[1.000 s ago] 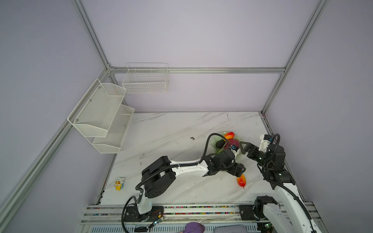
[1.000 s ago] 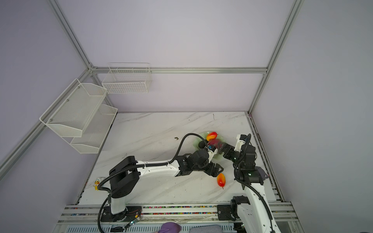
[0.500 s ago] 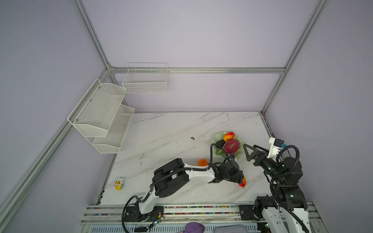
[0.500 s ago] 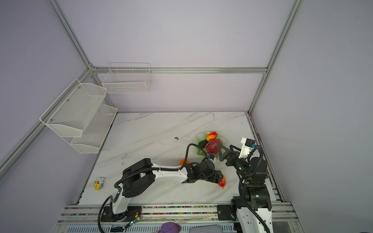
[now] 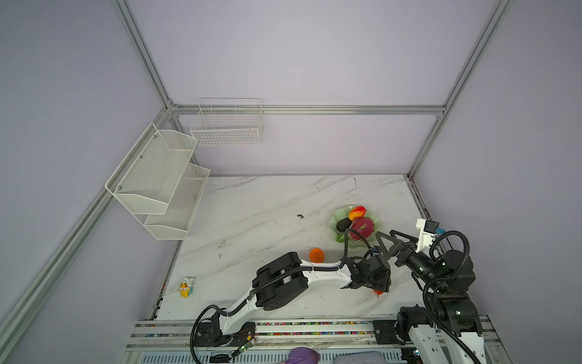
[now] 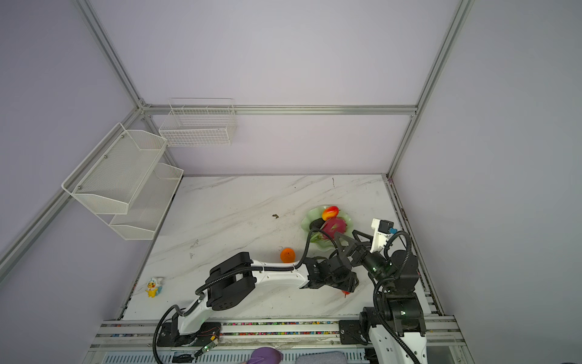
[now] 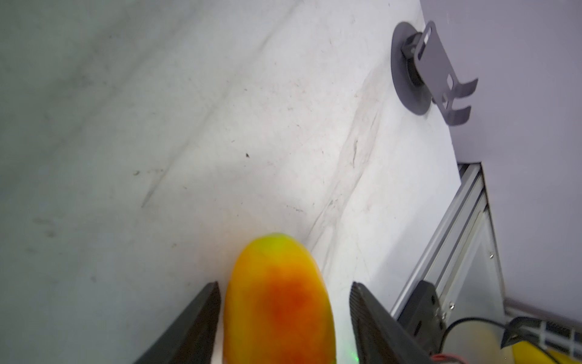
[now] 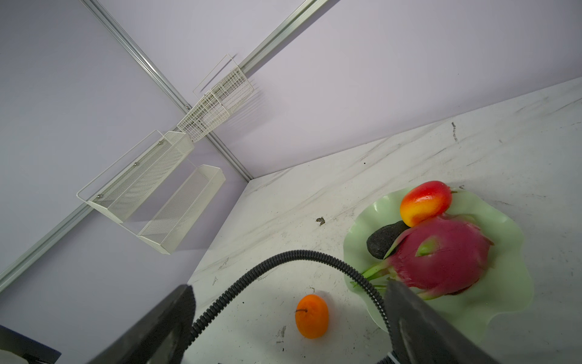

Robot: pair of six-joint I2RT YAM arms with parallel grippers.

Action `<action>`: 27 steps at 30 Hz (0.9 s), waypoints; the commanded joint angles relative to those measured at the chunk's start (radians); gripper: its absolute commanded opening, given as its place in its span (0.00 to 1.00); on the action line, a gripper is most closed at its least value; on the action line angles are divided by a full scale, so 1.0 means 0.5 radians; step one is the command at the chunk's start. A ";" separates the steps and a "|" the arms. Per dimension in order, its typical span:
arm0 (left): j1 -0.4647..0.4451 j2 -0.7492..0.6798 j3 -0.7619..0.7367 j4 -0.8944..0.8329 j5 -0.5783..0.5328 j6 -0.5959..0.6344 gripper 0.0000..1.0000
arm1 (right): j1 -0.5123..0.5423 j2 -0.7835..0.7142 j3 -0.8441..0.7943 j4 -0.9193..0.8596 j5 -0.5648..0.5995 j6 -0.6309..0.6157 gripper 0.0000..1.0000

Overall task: Place and organize the fake fruits in the fruit bowl
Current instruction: 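Carry the small mango into the bowl and open the left gripper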

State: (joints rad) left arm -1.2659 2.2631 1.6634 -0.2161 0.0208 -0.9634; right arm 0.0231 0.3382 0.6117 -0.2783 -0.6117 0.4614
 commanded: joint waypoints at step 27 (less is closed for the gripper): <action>0.764 -1.052 -0.451 -0.003 -0.327 1.108 0.39 | 0.012 0.359 -0.398 0.485 -0.211 0.096 0.97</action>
State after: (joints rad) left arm -0.8925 1.6688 1.3235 -0.1841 -0.1917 -0.5049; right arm 0.0235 0.4782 0.4145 -0.1200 -0.6804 0.5148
